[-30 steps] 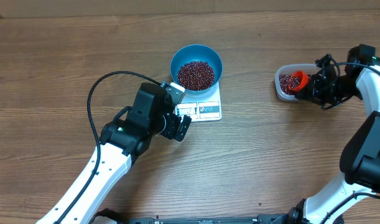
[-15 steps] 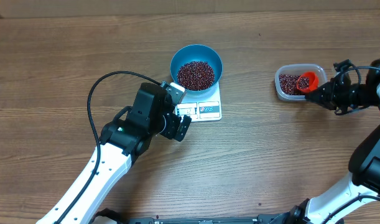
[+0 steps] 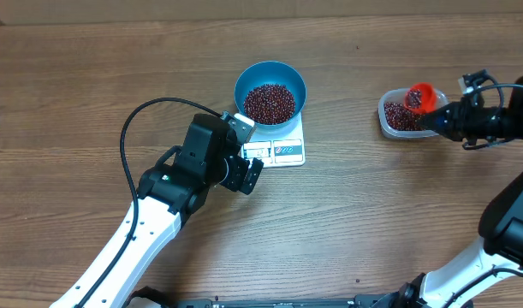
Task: Scoop item into bowl and weigh 150g on scale
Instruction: 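Lift the filled scoop and carry it over the blue bowl, then tip the scoop to pour beans into the blue bowl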
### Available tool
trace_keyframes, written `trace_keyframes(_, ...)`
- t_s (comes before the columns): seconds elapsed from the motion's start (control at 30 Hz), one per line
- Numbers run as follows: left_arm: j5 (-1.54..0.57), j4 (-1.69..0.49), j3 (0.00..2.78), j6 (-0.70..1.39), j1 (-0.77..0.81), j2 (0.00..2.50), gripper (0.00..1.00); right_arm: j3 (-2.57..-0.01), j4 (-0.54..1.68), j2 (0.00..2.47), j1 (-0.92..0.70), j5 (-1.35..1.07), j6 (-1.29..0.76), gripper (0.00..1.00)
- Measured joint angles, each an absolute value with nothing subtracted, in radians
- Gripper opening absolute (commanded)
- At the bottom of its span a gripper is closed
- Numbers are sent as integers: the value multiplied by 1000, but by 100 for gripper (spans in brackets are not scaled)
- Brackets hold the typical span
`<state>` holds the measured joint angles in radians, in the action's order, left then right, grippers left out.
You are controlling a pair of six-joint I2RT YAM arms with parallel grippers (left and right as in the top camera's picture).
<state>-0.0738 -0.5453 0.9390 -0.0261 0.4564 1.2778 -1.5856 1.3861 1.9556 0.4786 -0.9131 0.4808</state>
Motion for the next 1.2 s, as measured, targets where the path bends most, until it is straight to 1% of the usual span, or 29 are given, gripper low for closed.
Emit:
trace_keyframes(0.2, -74, -545, 939, -26, 456, 1278, 100, -1587, 1386, 1956, 393, -943, 487, 4)
trace_keyframes(0.43, -74, -545, 939, -26, 456, 1278, 100, -1626, 1368, 1956, 259, -981, 481, 4)
trace_keyframes(0.8, -74, -545, 939, -26, 456, 1278, 99, -1723, 1244, 1956, 27, -996, 361, 4)
trace_keyframes(0.97, -74, -545, 939, -26, 456, 1278, 100, -1740, 1175, 1956, -70, -938, 274, 4)
trace_keyframes(1.2, -74, -545, 939, -26, 456, 1278, 100, -1741, 1088, 1956, -194, -783, 153, 4)
